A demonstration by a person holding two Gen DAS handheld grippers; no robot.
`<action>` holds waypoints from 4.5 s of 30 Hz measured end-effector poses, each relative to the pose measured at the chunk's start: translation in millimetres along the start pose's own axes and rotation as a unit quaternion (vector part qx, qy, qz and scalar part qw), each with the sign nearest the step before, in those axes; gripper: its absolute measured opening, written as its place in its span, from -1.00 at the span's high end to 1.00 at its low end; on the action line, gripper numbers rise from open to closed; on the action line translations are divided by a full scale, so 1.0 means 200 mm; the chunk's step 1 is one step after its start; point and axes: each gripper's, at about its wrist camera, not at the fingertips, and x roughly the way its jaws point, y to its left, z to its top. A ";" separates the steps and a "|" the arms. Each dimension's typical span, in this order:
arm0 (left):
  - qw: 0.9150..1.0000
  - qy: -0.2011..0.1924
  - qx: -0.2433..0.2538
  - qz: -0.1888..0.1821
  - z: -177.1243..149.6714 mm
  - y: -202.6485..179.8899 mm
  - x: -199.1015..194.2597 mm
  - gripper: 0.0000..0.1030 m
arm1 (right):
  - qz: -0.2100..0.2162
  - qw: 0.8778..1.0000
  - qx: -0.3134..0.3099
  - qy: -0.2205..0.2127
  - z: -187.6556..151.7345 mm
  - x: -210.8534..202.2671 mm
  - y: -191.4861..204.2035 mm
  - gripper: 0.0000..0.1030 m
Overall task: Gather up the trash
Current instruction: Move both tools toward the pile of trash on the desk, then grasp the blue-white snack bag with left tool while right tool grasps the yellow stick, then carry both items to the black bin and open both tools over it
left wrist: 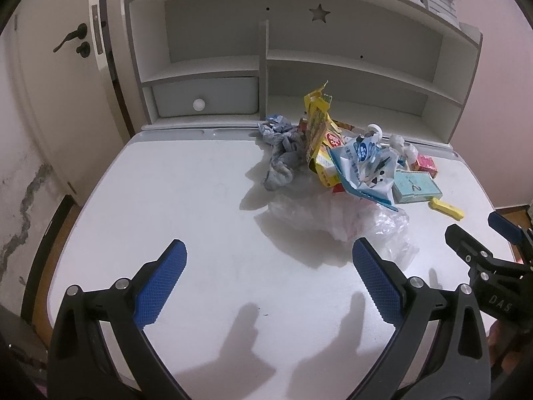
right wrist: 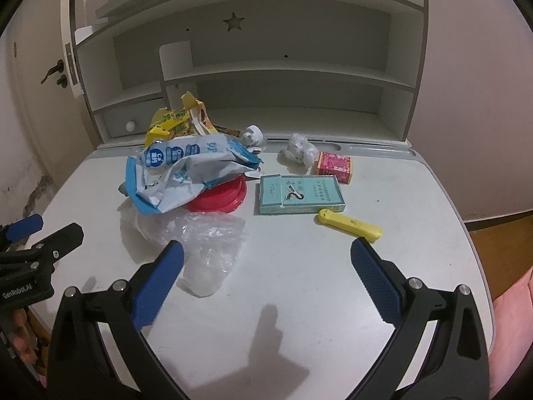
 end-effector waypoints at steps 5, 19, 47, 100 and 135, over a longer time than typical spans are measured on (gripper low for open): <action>1.000 0.000 0.000 0.003 -0.01 0.00 0.01 -0.88 | 0.003 1.000 0.006 0.007 0.00 0.01 0.00 -0.89; 1.000 -0.001 -0.008 -0.007 -0.03 0.13 -0.04 -0.88 | -0.046 0.998 0.050 -0.008 0.03 0.00 -0.27 -0.89; 0.975 0.037 0.189 -0.115 0.42 -0.65 0.41 -0.13 | 0.003 0.999 -0.004 0.035 -0.07 0.07 -0.41 -0.89; 0.919 -0.067 0.226 -0.316 0.26 -1.09 -0.25 0.61 | 0.038 0.998 0.053 -0.007 -0.03 -0.40 -1.03 0.74; 0.803 0.216 0.378 -0.407 -1.40 -2.21 0.27 -0.75 | -0.126 0.854 0.483 0.147 -1.92 -0.26 -2.14 -0.84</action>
